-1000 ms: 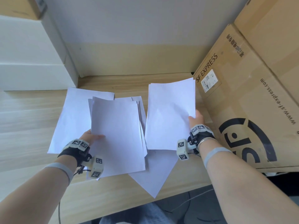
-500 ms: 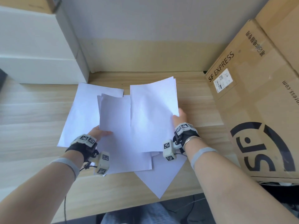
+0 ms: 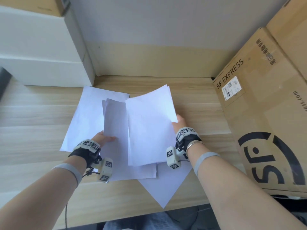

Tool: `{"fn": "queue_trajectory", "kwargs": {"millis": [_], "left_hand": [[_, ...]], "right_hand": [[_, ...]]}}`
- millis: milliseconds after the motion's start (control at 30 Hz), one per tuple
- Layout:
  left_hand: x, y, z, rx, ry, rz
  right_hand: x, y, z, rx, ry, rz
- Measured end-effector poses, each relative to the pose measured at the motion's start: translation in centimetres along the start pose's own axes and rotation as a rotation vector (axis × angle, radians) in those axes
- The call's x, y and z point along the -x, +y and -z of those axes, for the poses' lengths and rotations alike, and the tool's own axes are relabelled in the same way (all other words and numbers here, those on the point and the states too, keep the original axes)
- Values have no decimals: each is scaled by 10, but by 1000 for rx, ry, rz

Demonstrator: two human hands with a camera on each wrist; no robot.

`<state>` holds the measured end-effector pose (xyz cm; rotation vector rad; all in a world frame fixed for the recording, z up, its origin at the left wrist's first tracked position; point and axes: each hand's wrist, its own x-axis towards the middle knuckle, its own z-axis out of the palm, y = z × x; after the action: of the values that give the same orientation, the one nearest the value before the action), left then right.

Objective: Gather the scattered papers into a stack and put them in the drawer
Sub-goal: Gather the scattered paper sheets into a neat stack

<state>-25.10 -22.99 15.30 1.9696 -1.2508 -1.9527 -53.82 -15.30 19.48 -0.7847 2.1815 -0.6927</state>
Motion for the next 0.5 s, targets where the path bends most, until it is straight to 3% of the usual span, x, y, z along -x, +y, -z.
{"fn": "queue_trajectory", "kwargs": {"millis": [100, 200, 367, 500], "left_hand": [[-4, -3, 0, 6, 19, -16], [-13, -10, 0, -34, 31, -35], [2, 1, -12, -42, 6, -58], [1, 0, -11, -1, 8, -85]], "right_hand": [[7, 3, -13, 177, -124, -54], [13, 2, -29, 512, -261, -95], [20, -10, -51, 731, -279, 72], [21, -7, -58, 780, -243, 76]]}}
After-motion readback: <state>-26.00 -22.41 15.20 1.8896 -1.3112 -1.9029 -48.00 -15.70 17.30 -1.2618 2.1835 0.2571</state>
